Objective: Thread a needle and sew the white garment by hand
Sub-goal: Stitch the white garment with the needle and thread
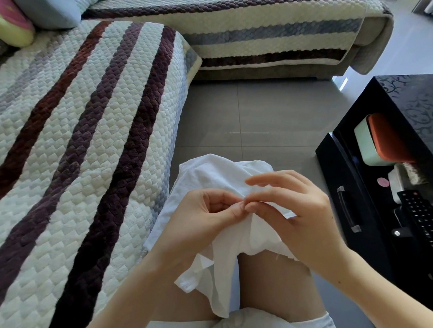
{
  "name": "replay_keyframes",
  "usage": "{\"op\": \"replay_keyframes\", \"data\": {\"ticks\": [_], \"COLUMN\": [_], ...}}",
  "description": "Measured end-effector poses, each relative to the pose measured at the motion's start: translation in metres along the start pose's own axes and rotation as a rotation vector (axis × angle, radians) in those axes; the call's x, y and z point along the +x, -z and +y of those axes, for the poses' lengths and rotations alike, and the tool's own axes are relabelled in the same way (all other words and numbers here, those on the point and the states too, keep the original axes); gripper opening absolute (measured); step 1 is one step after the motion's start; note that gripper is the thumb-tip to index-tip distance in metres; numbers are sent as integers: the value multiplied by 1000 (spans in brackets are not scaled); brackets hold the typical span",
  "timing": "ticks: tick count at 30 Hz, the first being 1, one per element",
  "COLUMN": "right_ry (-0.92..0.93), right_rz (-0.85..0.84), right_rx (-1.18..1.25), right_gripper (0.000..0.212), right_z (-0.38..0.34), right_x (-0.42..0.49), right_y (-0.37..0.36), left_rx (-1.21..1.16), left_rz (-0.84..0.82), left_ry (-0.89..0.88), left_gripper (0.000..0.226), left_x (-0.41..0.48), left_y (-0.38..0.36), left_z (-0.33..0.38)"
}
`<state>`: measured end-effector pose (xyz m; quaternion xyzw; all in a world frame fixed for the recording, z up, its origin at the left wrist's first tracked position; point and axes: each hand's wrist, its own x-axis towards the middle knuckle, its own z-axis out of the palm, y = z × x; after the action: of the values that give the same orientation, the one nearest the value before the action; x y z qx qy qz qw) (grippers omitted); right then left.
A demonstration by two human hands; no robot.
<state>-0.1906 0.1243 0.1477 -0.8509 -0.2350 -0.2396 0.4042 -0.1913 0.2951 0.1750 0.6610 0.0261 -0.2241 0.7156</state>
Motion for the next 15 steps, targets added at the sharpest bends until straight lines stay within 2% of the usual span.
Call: {"op": "replay_keyframes", "data": {"ticks": [4,8,9,11,13,15], "right_ry": [6,-120,-151,-358,-603,-725], "right_rz": [16,63,64,31,12,32], "right_rx": [143,632,757,986,1012,799], "right_gripper": [17,15,17,20,22,23], "right_z": [-7,-32,-33,-25,7,54], "right_x": [0,18,27,40,45,47], "right_y": [-2,20,29,42,49,52], "left_rx": [81,318,309,265,255,265], "left_rz": [22,215,225,181,144,151], "left_ry": [-10,-41,-29,5,22,32], "left_gripper": [13,12,12,10,9,9], "left_x": [-1,2,2,1,-1,-1], "left_y": [-1,4,6,11,16,22], "left_z": [1,-11,-13,-15,-14,-12]}}
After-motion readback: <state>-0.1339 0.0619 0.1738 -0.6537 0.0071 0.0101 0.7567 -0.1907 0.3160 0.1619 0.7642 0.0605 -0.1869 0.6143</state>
